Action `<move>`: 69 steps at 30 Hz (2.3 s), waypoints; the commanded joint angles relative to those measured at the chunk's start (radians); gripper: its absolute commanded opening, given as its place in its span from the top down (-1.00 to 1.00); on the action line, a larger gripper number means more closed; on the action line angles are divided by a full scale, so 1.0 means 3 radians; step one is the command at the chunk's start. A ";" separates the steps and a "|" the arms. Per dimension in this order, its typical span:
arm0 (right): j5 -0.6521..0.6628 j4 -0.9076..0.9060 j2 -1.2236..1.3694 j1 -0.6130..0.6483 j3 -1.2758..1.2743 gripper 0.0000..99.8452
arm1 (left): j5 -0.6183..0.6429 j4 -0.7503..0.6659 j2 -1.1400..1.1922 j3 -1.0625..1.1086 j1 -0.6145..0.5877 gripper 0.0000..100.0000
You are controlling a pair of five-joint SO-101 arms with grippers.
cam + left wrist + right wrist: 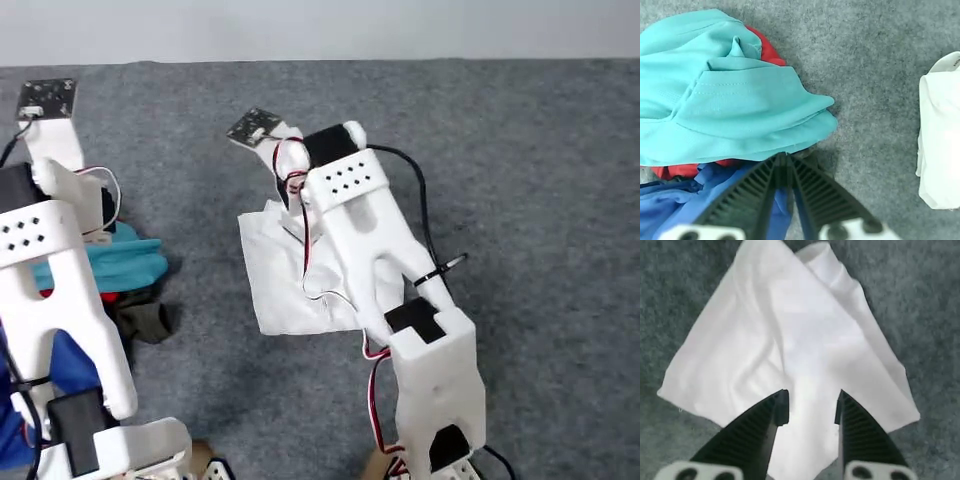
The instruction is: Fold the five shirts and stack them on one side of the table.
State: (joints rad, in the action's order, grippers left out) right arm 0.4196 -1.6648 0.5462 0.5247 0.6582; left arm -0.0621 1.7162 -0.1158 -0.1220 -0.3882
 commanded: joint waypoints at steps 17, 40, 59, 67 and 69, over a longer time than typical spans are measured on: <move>0.0159 -0.0437 0.0519 0.0892 0.0583 0.89 | 0.0036 -0.0138 -0.0159 -0.0187 -0.0757 0.99; 0.0425 -0.0442 0.0478 0.0125 -0.0026 0.89 | 0.0036 -0.0143 -0.0153 -0.0294 -0.0767 0.99; 0.0425 -0.0376 -0.0575 0.0407 -0.0496 0.89 | 0.0036 -0.0281 -0.0133 -0.0294 -0.0757 0.99; 0.0552 -0.0386 0.0233 0.0248 -0.0476 0.88 | 0.0036 -0.0281 -0.0148 -0.0294 -0.0762 0.99; 0.0450 -0.0376 0.0269 0.0442 -0.0476 0.88 | 0.0036 -0.0281 -0.0148 -0.0294 -0.0767 0.99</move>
State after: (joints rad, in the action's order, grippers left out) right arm 0.5777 -1.7522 0.6306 0.5999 0.5063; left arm -0.0560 1.6487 -0.1158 -0.1695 -0.6122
